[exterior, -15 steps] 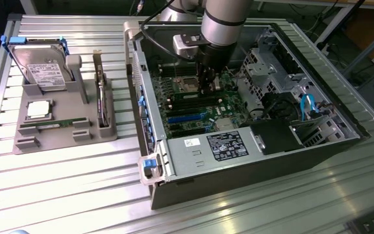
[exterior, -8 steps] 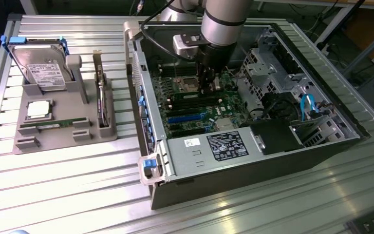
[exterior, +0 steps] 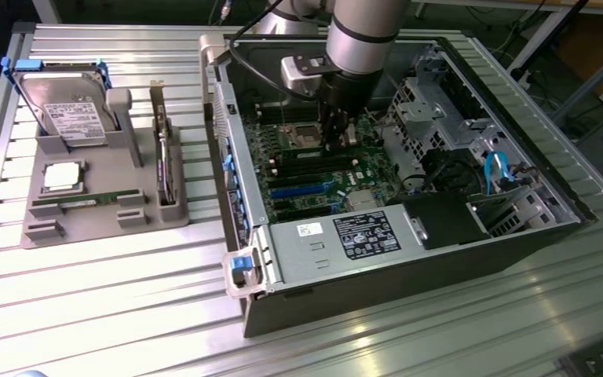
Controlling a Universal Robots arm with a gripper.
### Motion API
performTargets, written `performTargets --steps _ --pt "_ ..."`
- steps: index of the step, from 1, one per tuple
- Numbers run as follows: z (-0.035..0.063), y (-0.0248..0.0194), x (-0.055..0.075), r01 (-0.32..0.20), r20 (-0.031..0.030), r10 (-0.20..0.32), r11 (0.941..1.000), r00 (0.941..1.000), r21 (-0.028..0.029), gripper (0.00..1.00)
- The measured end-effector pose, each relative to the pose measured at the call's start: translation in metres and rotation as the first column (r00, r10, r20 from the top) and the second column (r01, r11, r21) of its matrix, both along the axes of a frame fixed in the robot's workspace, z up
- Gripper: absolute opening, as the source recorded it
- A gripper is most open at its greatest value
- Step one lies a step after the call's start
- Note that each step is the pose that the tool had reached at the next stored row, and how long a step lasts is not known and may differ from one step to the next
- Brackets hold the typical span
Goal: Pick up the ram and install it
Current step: 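Insert the ram into the slot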
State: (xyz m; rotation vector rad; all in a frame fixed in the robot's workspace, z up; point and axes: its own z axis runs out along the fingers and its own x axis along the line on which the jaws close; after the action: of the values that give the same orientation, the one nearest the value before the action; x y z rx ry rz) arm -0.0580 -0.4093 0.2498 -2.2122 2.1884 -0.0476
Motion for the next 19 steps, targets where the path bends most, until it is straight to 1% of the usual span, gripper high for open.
performTargets --steps 1,17,19 --pt "-0.0059 -0.0001 0.0 -0.023 -0.0002 0.023 0.9997 0.9997 -0.0002 0.14" --pt "-0.0074 0.0 0.0 -0.018 0.0001 0.018 0.9998 0.9998 -0.0004 0.14" --pt "-0.0106 -0.0001 0.0 -0.018 -0.0002 0.018 0.9998 0.9998 -0.0041 0.14"
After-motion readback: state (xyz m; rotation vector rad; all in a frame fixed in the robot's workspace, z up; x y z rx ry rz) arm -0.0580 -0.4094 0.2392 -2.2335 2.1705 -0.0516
